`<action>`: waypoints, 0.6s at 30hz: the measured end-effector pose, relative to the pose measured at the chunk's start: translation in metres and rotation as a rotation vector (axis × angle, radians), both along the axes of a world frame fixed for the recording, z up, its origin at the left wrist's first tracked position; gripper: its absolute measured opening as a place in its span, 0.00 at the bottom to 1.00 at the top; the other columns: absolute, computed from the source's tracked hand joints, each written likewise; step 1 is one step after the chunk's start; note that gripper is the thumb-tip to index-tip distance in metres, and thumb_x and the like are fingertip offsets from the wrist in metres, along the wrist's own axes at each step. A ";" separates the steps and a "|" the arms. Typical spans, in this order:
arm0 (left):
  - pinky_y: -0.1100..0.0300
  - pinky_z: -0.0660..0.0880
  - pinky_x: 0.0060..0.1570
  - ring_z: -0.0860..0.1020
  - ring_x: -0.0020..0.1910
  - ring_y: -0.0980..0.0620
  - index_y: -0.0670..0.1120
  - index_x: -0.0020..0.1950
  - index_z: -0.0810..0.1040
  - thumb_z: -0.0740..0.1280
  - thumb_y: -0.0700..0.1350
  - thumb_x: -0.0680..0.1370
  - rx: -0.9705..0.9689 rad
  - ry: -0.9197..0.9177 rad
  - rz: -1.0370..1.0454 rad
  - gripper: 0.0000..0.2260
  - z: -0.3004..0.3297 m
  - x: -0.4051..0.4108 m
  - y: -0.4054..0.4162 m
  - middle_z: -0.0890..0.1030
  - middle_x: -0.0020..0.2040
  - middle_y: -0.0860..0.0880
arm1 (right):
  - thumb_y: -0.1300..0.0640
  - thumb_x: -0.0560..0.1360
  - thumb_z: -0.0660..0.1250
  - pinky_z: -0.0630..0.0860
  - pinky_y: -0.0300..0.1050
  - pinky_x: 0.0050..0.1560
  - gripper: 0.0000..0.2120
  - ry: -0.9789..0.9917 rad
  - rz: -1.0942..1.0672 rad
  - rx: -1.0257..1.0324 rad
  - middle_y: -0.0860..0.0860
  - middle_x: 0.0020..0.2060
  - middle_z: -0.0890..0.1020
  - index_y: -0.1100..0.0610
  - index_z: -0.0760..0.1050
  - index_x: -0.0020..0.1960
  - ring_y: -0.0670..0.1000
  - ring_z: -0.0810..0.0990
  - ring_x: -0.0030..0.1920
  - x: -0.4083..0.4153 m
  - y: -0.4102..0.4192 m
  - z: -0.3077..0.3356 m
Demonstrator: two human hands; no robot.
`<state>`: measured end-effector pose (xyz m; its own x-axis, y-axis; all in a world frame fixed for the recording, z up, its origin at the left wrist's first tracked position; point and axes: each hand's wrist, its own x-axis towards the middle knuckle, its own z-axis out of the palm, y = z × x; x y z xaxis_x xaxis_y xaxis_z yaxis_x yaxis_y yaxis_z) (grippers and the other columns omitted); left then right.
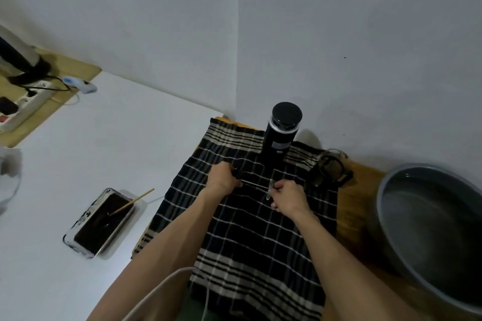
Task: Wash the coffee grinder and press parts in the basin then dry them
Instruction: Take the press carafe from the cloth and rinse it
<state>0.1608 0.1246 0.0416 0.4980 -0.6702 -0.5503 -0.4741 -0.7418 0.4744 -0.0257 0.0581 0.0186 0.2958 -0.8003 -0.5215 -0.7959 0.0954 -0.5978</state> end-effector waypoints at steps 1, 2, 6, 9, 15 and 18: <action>0.54 0.77 0.56 0.79 0.62 0.42 0.40 0.66 0.77 0.79 0.46 0.74 0.021 -0.019 -0.024 0.25 0.001 0.000 0.000 0.80 0.64 0.39 | 0.54 0.80 0.69 0.86 0.50 0.45 0.16 -0.006 -0.001 0.017 0.54 0.44 0.86 0.59 0.78 0.65 0.49 0.86 0.37 -0.002 0.000 0.002; 0.52 0.77 0.60 0.76 0.65 0.41 0.40 0.66 0.76 0.80 0.48 0.73 0.039 -0.059 -0.050 0.26 0.002 -0.001 0.001 0.76 0.67 0.39 | 0.54 0.80 0.69 0.86 0.49 0.43 0.16 -0.015 -0.004 0.035 0.54 0.45 0.86 0.59 0.78 0.65 0.50 0.86 0.37 -0.004 -0.002 0.006; 0.48 0.76 0.60 0.70 0.69 0.38 0.41 0.62 0.75 0.77 0.49 0.75 0.077 -0.338 -0.198 0.21 0.020 -0.021 -0.009 0.73 0.67 0.39 | 0.55 0.80 0.70 0.86 0.47 0.42 0.09 -0.054 0.035 0.098 0.54 0.42 0.86 0.61 0.82 0.54 0.50 0.86 0.38 -0.030 -0.021 0.034; 0.52 0.80 0.44 0.81 0.50 0.44 0.45 0.41 0.72 0.75 0.46 0.77 0.112 -0.207 -0.303 0.13 0.036 -0.052 -0.028 0.80 0.48 0.45 | 0.57 0.79 0.71 0.85 0.48 0.41 0.08 -0.089 0.097 0.218 0.56 0.40 0.86 0.63 0.83 0.50 0.52 0.86 0.37 -0.066 -0.045 0.063; 0.52 0.79 0.56 0.80 0.59 0.43 0.43 0.64 0.75 0.79 0.52 0.73 -0.021 0.097 -0.353 0.26 0.030 -0.115 -0.068 0.80 0.59 0.44 | 0.61 0.77 0.72 0.82 0.43 0.31 0.04 0.067 -0.031 -0.004 0.57 0.35 0.85 0.61 0.82 0.46 0.50 0.83 0.28 -0.130 -0.100 0.094; 0.54 0.75 0.63 0.78 0.66 0.44 0.44 0.71 0.72 0.80 0.49 0.72 -0.143 0.204 -0.257 0.31 0.022 -0.138 -0.086 0.80 0.65 0.44 | 0.60 0.77 0.69 0.85 0.52 0.49 0.11 0.122 -0.037 -0.230 0.58 0.50 0.86 0.58 0.81 0.59 0.56 0.86 0.44 -0.138 -0.121 0.087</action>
